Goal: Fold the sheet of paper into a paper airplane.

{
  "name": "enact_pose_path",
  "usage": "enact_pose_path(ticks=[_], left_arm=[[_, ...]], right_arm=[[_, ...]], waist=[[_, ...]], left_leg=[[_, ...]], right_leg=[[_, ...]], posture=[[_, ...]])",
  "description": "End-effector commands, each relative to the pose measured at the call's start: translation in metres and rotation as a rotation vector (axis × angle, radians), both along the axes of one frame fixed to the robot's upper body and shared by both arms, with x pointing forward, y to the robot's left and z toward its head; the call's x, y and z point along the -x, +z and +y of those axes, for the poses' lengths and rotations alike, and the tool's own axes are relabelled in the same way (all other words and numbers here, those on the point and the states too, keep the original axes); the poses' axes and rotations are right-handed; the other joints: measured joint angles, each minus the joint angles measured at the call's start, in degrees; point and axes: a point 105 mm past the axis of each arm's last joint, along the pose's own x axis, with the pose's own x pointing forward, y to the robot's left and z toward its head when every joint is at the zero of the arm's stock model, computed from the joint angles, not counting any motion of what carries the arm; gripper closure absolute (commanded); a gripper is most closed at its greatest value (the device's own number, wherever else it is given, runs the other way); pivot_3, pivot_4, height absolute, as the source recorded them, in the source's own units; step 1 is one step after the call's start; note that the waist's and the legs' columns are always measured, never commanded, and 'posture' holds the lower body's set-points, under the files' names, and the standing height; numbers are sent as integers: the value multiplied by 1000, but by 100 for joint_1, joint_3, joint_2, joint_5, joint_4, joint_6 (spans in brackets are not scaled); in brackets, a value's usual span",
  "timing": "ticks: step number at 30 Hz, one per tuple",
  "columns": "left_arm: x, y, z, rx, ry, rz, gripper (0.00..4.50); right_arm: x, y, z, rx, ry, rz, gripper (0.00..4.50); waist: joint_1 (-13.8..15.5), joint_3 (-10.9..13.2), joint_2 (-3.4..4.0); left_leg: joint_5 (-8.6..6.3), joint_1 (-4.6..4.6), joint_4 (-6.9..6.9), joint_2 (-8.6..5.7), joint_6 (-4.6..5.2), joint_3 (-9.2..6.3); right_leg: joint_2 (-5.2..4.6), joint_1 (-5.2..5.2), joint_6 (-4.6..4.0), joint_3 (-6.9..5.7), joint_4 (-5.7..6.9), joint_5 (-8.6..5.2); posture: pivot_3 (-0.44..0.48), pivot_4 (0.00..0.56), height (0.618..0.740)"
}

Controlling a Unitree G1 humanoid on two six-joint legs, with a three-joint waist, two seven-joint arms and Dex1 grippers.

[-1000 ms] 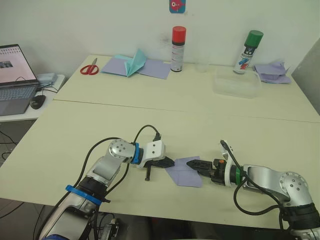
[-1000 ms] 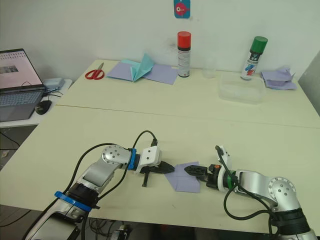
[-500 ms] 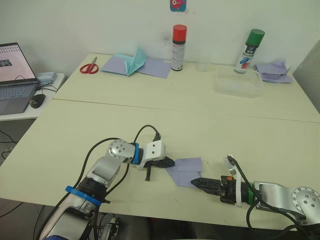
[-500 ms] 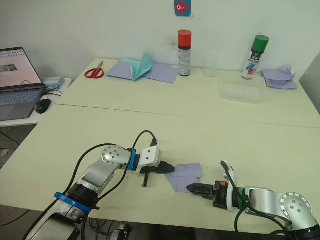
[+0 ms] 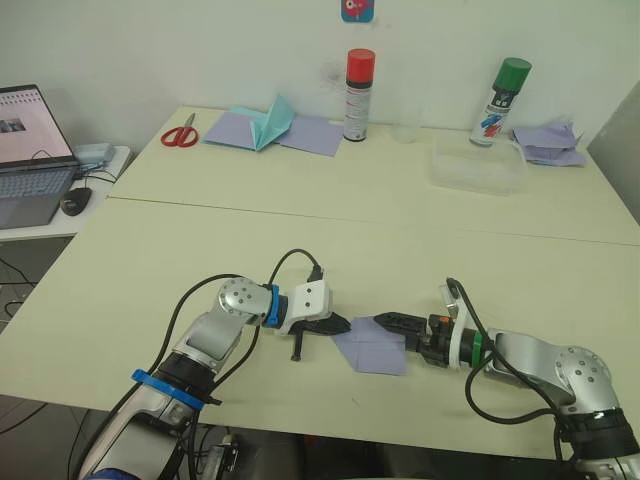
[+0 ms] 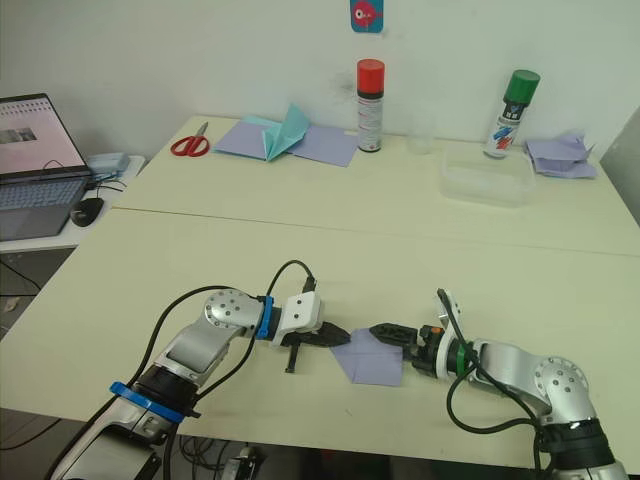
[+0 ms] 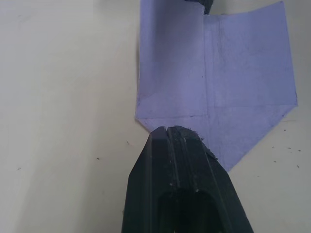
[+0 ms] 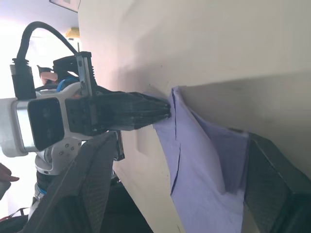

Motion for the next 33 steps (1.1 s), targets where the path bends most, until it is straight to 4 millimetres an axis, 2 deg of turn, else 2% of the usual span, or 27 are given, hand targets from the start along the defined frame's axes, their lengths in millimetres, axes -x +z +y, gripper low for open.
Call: enact_pose_path(ticks=[1, 5, 9, 15, 16, 18, 21, 25, 27, 29, 33], left_arm=[[3, -35, 18, -129, 62, 89, 4500], [3, -35, 20, -132, 67, 89, 4500], [3, -36, 21, -135, 70, 91, 4500], [4, -36, 22, -136, 70, 92, 4500], [4, -36, 22, -136, 69, 91, 4500], [4, -34, 24, -133, 73, 78, 4500], [8, -16, 33, -72, 105, 88, 4500], [16, 20, 60, 5, 184, 128, 4500], [24, 43, 78, 36, 219, 159, 4500], [31, 71, 96, 79, 268, 194, 4500], [33, 101, 121, 88, 353, 198, 4500]], right_arm=[[-3, 3, 0, -11, 8, -1, 810], [0, 2, 0, 0, 36, 1, 810], [1, 1, -2, 22, 41, 5, 2051], [2, 0, -3, 55, 71, -21, 4320], [3, -1, -2, 68, 86, -32, 4480], [5, -1, 0, 92, 113, -64, 4480], [3, 7, 7, 117, 156, -173, 4480], [7, 27, 18, 233, 368, -468, 4480], [6, 48, 27, 238, 453, -681, 4480], [-1, 70, 36, 252, 511, -934, 4480], [-14, 77, 49, 459, 667, -1517, 4480]], waist=[[0, 0, 0], [0, -1, 0], [0, 0, 1], [0, 0, 1], [0, -1, 1], [1, -1, 1], [-26, -1, 2], [-153, 21, 29], [-158, 37, 28], [-134, 69, 16], [-34, 124, 21]], left_leg=[[0, 0, 0, 0, 0, 0], [0, 0, 0, 0, 0, 0], [0, -1, 0, 0, 0, 1], [0, 0, 0, 0, 0, 1], [0, 0, 0, 0, 0, 1], [0, 0, 0, 0, 0, 1], [0, -2, -2, 1, 0, 2], [0, -36, -4, 11, 0, 3], [0, -58, -5, 11, 0, 1], [1, -94, 4, 8, -1, -10], [1, -97, 8, 6, -2, -34]], right_leg=[[0, 0, 0, 0, 0, 0], [0, 0, 0, 0, 0, 0], [0, 0, 0, 1, 0, 0], [0, 0, 0, 0, 0, 0], [0, 0, 0, 0, 0, 0], [0, -1, 0, 0, 0, 0], [0, -7, 0, 1, 1, 0], [9, -55, -1, -1, 21, 0], [11, -86, -1, -3, 36, 0], [13, -141, 11, -13, 84, -10], [14, -141, 19, -38, 96, -16]], posture=[[0, 150, 740], [0, 150, 740], [0, 150, 740], [0, 150, 740], [0, 150, 740], [0, 150, 740], [0, 150, 740], [0, 150, 740], [0, 150, 740], [0, 150, 740], [0, 150, 740]])
